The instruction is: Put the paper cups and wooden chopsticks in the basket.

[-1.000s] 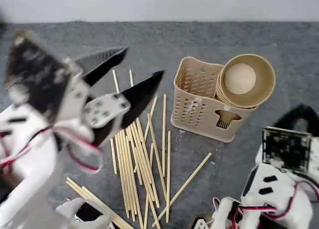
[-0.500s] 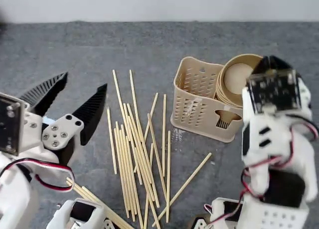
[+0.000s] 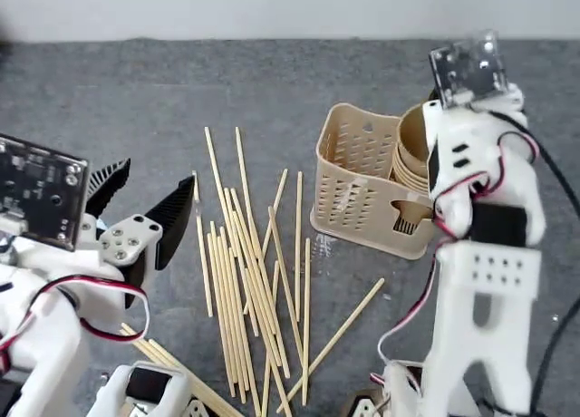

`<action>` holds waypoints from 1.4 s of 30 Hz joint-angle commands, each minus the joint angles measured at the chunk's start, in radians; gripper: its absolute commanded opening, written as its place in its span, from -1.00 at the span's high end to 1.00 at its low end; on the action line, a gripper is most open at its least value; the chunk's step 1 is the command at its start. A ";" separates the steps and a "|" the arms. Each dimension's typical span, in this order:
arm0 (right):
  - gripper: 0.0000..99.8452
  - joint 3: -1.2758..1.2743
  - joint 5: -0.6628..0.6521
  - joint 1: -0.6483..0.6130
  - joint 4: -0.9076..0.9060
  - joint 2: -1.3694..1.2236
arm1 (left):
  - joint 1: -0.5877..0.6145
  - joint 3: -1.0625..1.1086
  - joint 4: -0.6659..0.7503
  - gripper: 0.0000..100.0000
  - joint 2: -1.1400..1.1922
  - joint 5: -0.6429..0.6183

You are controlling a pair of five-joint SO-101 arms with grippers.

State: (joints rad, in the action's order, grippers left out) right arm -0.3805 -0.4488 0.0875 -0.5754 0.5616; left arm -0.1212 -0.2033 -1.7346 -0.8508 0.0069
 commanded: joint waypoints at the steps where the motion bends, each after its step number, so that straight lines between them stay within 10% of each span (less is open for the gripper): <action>1: 0.93 0.075 0.008 -0.002 0.030 -0.013 | 0.005 0.036 0.017 0.57 -0.035 -0.005; 16: 0.93 0.049 0.009 -0.007 -0.286 0.027 | 0.006 0.340 0.018 0.57 -0.285 0.037; 34: 0.92 -0.097 0.009 -0.010 -0.189 0.151 | 0.009 0.506 0.020 0.57 -0.427 0.081; 42: 0.92 0.095 0.008 -0.128 -0.458 0.272 | 0.342 0.561 0.124 0.57 -0.427 0.175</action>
State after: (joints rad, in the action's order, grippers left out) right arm -0.4066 -0.4473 0.0138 -0.9129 0.7887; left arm 0.0936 0.3307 -1.6778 -1.2727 0.1404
